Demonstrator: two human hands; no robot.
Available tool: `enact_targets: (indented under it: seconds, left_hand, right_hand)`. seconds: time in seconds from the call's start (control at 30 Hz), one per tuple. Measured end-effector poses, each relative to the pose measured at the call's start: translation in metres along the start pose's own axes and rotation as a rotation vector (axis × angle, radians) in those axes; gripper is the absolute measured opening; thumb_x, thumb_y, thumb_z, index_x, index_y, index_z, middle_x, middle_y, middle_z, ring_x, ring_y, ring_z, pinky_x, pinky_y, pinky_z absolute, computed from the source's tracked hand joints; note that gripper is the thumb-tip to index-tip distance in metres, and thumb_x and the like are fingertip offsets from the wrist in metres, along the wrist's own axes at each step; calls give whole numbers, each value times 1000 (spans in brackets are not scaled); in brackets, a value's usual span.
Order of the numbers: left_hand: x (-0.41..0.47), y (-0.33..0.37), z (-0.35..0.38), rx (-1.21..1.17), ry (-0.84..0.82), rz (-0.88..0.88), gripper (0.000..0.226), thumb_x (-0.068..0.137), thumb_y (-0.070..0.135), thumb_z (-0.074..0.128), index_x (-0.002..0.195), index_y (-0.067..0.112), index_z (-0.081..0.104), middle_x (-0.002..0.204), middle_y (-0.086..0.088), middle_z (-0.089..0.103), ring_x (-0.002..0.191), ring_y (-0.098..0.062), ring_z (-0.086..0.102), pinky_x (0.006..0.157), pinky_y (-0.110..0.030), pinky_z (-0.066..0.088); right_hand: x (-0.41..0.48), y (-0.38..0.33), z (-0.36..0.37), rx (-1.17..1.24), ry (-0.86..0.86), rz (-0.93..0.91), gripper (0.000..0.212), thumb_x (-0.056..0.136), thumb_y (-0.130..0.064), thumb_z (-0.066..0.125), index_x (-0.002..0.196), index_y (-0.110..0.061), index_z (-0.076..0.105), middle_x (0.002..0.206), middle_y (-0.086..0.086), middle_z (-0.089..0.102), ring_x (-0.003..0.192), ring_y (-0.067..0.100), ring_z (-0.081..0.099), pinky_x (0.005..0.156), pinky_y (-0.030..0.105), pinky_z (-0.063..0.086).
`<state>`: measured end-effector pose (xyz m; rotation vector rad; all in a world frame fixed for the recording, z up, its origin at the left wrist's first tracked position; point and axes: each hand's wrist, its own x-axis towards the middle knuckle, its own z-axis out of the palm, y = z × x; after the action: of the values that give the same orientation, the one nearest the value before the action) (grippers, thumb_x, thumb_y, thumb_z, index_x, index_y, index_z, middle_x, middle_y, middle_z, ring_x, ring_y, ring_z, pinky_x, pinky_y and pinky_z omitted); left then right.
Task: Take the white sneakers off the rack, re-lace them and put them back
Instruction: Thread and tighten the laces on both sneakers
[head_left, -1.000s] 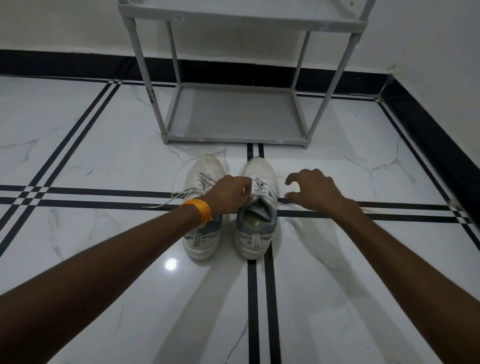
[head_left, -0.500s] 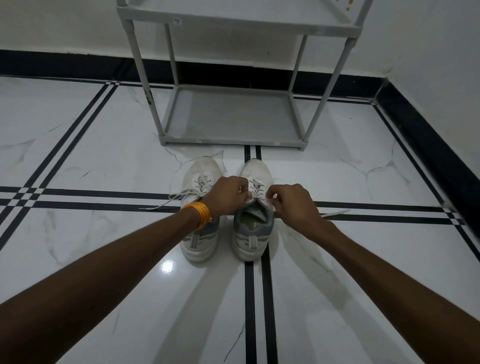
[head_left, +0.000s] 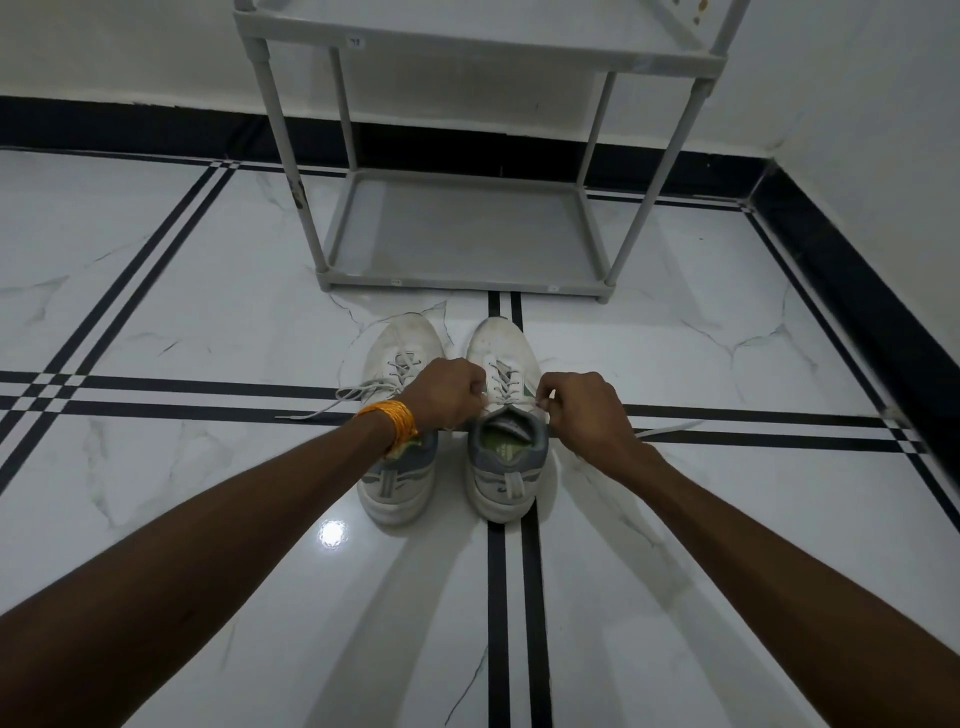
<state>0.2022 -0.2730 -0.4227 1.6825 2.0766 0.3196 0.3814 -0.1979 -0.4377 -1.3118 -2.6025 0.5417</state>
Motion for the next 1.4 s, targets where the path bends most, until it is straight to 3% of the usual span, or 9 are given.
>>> enact_targets:
  seconds: [0.23,0.4,0.5,0.63,0.77,0.87,1.0,1.23,1.4]
  left_hand:
    - [-4,5,-1,-20,-27,-37,21,89,17,56,69,13,49,78,-10,57,76,-24,51,60,-26,31]
    - [-14,7,-7,77,114,-29,14,85,19,53,73,12,55,80,-7,51,84,-27,51,66,-30,35]
    - [-16,4,-16,163,245,-42,22,83,29,56,78,10,67,89,-4,57,98,-27,46,77,-37,43]
    - [-17,14,-31,-618,173,-136,30,88,30,62,66,10,64,80,-3,66,83,-19,59,76,-33,46]
    - [-16,21,-20,-1132,79,-196,27,97,30,52,82,11,65,105,-7,74,103,-23,67,92,-39,52]
    - [-16,23,-7,-1228,141,-195,31,98,28,52,100,-1,65,105,-15,73,97,-25,71,81,-34,58]
    - [-16,24,3,-1171,232,-130,27,99,21,50,105,1,66,105,-16,71,92,-21,68,73,-28,57]
    - [-9,20,12,-1074,263,-73,20,92,15,62,108,9,72,97,-8,75,83,-11,67,61,-18,50]
    - [-7,18,12,-1100,293,-105,32,79,15,77,103,2,60,89,-13,75,71,-14,73,52,-15,49]
  right_hand:
    - [0,1,3,-15,1,12,11,87,-13,58,85,-14,68,79,9,71,73,28,63,63,31,45]
    - [1,1,-17,-41,-136,135,15,84,-24,63,77,-14,71,76,6,73,74,24,67,64,32,51]
    - [0,-4,-46,439,-255,242,19,83,-22,67,71,-8,70,79,6,75,77,19,69,69,30,50]
    - [2,-14,-59,1124,-253,321,19,92,-21,59,78,-11,65,104,8,76,103,18,68,87,32,47]
    - [4,-21,-43,1520,-188,346,22,96,-14,50,86,-9,69,112,15,72,108,25,68,93,36,51]
    - [4,-25,-32,1493,-125,345,18,97,-12,52,100,-6,69,103,12,73,99,22,70,90,36,54]
    - [7,-24,-21,1243,-82,337,21,94,-5,56,112,-4,68,103,11,73,90,20,70,85,34,58]
    - [10,-19,-16,1127,-25,370,22,86,2,66,108,2,70,85,10,69,63,10,65,62,23,53]
    - [10,-17,-15,1222,-2,498,17,76,1,77,80,-9,64,85,20,68,69,26,65,69,35,56]
